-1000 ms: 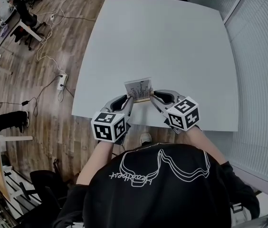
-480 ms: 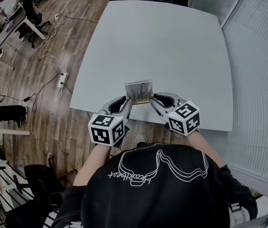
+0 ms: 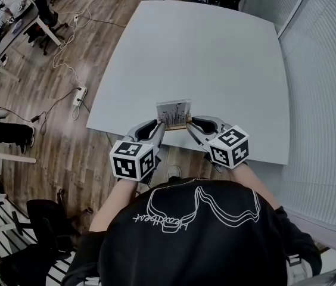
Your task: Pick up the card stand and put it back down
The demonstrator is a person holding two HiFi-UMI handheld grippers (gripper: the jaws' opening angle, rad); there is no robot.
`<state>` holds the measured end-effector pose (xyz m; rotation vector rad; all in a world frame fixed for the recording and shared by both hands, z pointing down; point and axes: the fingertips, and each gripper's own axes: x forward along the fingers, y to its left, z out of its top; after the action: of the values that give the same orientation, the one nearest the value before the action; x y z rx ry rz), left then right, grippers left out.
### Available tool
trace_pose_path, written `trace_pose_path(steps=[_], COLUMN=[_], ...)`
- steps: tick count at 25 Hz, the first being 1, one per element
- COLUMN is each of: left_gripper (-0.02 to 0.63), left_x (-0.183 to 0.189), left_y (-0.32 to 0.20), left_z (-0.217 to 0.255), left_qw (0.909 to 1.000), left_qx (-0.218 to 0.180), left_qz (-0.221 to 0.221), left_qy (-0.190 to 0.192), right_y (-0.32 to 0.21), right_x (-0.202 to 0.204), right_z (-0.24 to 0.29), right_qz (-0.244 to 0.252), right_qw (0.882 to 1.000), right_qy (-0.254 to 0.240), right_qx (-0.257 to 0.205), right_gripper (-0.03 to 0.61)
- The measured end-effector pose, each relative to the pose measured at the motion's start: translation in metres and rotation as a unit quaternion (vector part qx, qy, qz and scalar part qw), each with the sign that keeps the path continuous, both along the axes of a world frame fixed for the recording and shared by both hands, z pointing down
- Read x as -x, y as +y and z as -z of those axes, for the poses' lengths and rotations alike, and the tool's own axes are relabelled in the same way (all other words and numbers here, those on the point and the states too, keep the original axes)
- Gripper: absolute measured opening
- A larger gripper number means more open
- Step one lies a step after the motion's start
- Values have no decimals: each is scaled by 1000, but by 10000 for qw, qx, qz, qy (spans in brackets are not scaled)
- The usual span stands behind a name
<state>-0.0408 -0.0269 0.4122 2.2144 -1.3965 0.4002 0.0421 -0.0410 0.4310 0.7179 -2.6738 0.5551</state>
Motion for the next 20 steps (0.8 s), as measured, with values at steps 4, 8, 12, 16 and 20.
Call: trace_pose_path(steps=[4, 8, 12, 16, 20], left_gripper=[87, 87, 87, 87, 87], left_x=[1, -1, 2, 5, 10], left_y=[9, 10, 8, 0, -19], left_z=[0, 2, 0, -4, -13], left_qw=[10000, 10000, 10000, 9999, 9998], left_qx=[13, -3, 37, 85, 135], left_qz=[-12, -27, -54, -85, -127], left_qy=[7, -25, 19, 28, 50], right_y=[9, 10, 7, -1, -20], right_x=[2, 0, 2, 6, 10], right_z=[1, 2, 1, -4, -12], right_qz=[1, -1, -3, -35, -55], right_qw=[10000, 10000, 9999, 9998, 9997], right_qy=[26, 45, 107, 161, 211], right_qx=[-25, -42, -92, -137, -123], right_gripper=[77, 77, 77, 77, 77])
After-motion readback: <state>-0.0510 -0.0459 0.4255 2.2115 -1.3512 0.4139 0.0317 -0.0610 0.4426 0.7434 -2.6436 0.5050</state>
